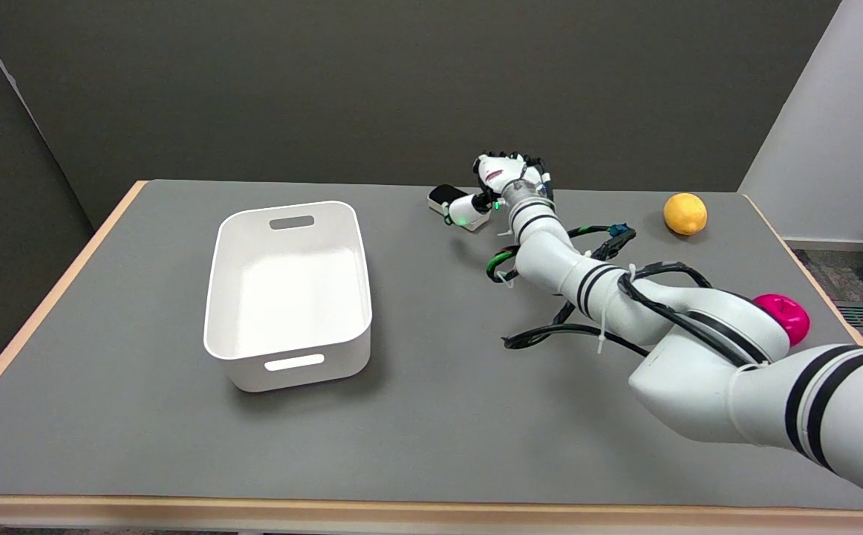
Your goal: Pick up the chalkboard eraser.
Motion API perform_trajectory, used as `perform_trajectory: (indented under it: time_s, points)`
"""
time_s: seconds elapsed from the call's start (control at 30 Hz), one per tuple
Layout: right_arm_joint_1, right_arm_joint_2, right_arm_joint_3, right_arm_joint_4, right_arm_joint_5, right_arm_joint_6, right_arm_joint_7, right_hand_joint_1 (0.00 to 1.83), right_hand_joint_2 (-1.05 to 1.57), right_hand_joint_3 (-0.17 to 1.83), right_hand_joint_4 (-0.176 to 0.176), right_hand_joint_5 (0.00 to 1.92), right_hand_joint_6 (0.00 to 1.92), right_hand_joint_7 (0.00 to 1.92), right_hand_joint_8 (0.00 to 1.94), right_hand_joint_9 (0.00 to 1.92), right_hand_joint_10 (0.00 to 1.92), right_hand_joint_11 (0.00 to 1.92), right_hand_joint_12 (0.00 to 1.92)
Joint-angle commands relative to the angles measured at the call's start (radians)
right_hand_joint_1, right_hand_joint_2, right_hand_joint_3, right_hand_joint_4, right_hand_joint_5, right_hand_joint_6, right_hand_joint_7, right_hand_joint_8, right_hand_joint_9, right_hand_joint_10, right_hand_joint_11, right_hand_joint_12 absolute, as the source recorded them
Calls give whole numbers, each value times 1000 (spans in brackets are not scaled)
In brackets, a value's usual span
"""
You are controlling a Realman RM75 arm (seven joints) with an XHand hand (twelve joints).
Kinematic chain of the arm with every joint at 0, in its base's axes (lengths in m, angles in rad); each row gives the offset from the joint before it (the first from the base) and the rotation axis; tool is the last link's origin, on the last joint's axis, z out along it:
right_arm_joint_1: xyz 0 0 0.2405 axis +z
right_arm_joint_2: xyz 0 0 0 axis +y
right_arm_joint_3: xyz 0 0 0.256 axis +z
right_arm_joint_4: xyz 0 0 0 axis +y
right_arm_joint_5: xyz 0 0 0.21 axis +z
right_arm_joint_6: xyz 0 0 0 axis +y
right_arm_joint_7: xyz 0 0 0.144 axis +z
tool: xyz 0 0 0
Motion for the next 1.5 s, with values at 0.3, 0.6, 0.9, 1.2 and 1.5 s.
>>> perform_trajectory:
  time_s: [0.3,0.6,0.9,1.2,1.5]
  points:
    - [50,-25,8,26,30,9,-6,538,647,809,-165,186,433,288,449,146,868,0,1234]
    - [43,-25,7,51,28,0,-6,540,653,805,-162,183,425,281,438,143,864,-1,1215]
    - [34,-20,5,38,30,1,-3,535,654,806,-159,180,419,277,428,141,858,-1,1208]
    - [27,-20,6,44,30,0,-1,534,654,805,-153,179,414,276,425,141,857,-1,1207]
    - [15,-17,6,69,30,8,3,532,655,805,-151,177,411,273,421,139,854,-1,1206]
